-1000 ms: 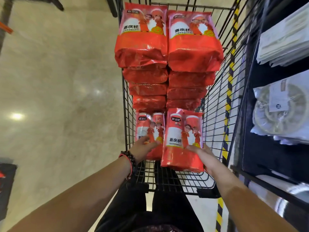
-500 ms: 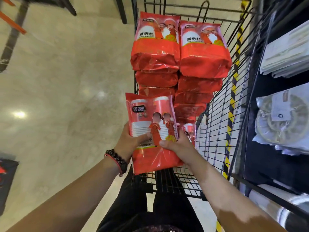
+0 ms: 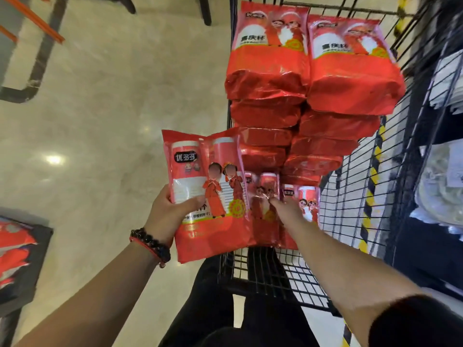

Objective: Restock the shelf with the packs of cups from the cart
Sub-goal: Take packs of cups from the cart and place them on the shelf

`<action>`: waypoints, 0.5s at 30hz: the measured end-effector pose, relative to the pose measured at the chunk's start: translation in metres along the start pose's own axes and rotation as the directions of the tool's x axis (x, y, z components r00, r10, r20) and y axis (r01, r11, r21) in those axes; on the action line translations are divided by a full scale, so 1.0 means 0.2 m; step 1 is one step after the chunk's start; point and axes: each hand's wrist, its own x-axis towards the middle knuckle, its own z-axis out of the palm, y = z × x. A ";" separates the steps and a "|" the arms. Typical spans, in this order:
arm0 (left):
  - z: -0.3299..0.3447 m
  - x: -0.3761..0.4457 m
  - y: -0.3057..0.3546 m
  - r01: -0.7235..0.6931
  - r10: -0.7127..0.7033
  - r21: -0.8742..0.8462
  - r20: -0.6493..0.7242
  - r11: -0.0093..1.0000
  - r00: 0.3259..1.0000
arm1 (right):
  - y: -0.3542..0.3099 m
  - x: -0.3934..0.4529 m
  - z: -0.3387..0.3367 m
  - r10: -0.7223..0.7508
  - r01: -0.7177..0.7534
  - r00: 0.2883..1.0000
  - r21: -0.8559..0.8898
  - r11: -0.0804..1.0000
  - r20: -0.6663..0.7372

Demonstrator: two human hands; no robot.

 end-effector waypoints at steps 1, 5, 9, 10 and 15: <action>-0.01 0.00 0.00 0.001 -0.001 0.005 0.005 1.000 1.000 | 0.02 0.02 0.02 0.037 -0.038 0.999 0.013 0.999 0.019; -0.04 0.00 0.01 -0.011 0.010 0.044 0.021 0.999 1.000 | 0.05 0.07 0.12 0.096 -0.110 0.989 0.122 0.986 0.114; -0.05 0.01 0.01 -0.017 0.016 0.068 0.020 0.998 1.000 | 0.07 0.07 0.12 0.149 -0.167 0.978 0.126 0.978 0.144; -0.05 0.01 0.02 -0.018 0.016 0.074 0.028 0.997 0.999 | 0.07 0.06 0.11 0.148 -0.168 0.977 0.128 0.977 0.154; -0.05 0.00 0.02 -0.015 0.009 0.102 0.060 0.995 0.998 | 0.09 -0.02 0.07 0.043 -0.044 0.999 0.109 0.993 0.013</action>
